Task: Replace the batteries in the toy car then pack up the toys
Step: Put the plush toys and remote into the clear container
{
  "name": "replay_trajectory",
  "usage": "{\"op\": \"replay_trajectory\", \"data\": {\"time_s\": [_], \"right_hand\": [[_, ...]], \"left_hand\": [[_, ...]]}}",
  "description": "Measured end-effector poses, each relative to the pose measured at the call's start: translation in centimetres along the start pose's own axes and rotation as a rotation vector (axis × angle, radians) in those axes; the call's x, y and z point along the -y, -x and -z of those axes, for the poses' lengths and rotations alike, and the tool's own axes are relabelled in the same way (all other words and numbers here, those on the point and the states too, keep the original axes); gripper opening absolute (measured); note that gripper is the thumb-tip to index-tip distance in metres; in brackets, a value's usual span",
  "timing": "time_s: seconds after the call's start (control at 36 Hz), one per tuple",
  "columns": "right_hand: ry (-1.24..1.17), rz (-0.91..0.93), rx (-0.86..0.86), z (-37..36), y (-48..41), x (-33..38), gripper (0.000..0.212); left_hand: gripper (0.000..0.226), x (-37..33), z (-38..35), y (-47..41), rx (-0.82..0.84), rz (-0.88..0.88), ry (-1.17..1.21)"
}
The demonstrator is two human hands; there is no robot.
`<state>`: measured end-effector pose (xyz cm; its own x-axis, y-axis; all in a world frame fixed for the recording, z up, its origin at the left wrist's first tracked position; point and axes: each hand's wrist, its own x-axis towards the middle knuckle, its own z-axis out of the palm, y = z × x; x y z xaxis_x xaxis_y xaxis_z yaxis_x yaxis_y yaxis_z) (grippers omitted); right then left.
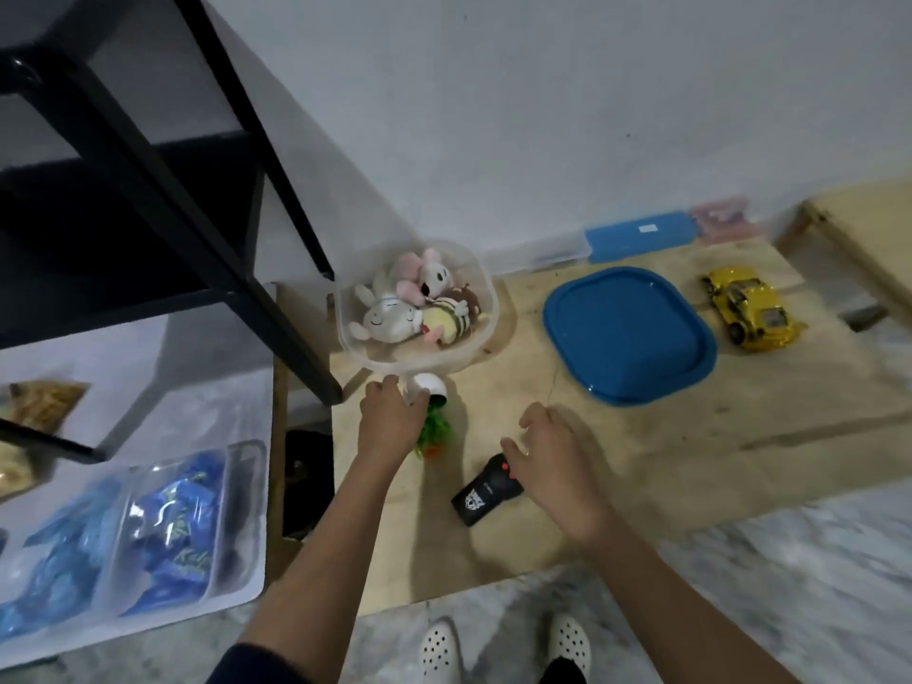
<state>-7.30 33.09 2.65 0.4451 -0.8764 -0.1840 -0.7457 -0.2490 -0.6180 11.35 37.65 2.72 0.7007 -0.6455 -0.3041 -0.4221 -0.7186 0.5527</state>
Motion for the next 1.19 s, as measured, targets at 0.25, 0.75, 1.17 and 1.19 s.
{"op": "replay_trajectory", "data": {"time_s": [0.25, 0.75, 1.17, 1.19], "right_hand": [[-0.046, -0.356, -0.146, -5.8, 3.6, 0.7, 0.062], [-0.201, -0.481, -0.228, -7.0, 2.6, 1.3, 0.066], [-0.489, -0.177, -0.434, 1.6, -1.3, 2.0, 0.052], [-0.498, -0.148, -0.421, 2.3, -2.0, 2.3, 0.052]], "left_hand": [[0.059, 1.2, -0.7, -2.1, 0.169, -0.06, 0.014], [0.05, 1.6, -0.3, -3.1, 0.26, 0.095, 0.382], [0.037, -1.8, 2.1, -0.3, 0.272, -0.163, 0.664], [0.042, -2.5, 2.4, -0.5, 0.245, -0.173, 0.669]]}}
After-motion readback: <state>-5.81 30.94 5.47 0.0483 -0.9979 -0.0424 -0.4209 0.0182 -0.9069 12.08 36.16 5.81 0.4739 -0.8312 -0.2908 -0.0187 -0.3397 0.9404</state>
